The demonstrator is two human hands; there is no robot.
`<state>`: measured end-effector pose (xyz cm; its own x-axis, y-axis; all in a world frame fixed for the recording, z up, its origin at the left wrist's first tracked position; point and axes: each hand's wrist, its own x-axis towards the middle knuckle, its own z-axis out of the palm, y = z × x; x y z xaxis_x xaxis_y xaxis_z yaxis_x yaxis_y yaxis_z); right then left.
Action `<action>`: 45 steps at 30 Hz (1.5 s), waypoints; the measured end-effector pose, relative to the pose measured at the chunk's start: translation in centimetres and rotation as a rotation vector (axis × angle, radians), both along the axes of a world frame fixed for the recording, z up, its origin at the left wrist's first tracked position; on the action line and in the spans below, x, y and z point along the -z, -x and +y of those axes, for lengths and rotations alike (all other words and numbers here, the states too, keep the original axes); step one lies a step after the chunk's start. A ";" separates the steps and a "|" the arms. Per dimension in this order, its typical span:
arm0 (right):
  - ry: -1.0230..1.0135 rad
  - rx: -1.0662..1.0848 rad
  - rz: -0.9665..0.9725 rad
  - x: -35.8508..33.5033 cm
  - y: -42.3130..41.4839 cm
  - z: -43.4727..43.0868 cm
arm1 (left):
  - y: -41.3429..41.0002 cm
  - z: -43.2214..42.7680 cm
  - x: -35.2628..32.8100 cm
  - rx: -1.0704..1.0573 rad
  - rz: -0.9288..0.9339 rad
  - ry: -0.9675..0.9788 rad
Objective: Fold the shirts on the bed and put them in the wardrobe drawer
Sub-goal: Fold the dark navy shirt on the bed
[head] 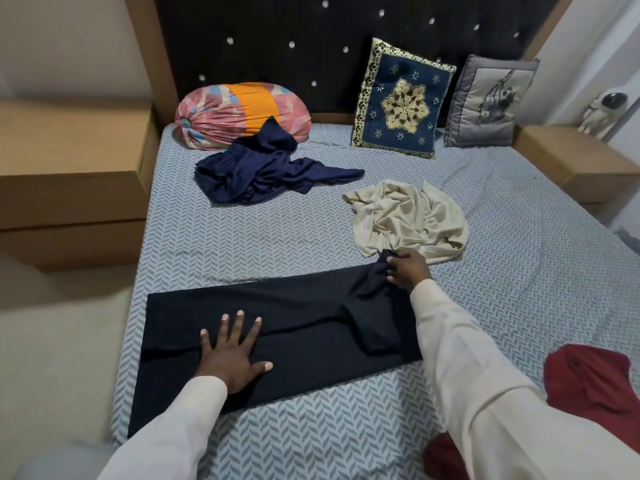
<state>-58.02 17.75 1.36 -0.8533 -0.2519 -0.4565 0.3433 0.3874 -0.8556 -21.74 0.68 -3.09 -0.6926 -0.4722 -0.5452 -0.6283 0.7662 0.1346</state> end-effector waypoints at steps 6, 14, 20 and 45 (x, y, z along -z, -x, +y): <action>0.149 0.181 0.116 -1.6 0.0 2.9 | -0.1 0.1 0.3 0.007 0.000 0.005; -0.399 0.082 0.781 2.5 -4.6 4.6 | 0.1 -0.2 -0.3 -0.004 0.057 0.034; -0.715 -0.618 0.875 4.0 -5.5 -0.3 | 0.5 -3.7 -0.8 -0.171 0.263 0.220; -0.699 -0.612 0.814 4.8 -8.9 -0.7 | -2.9 -8.5 0.7 -0.230 0.175 0.229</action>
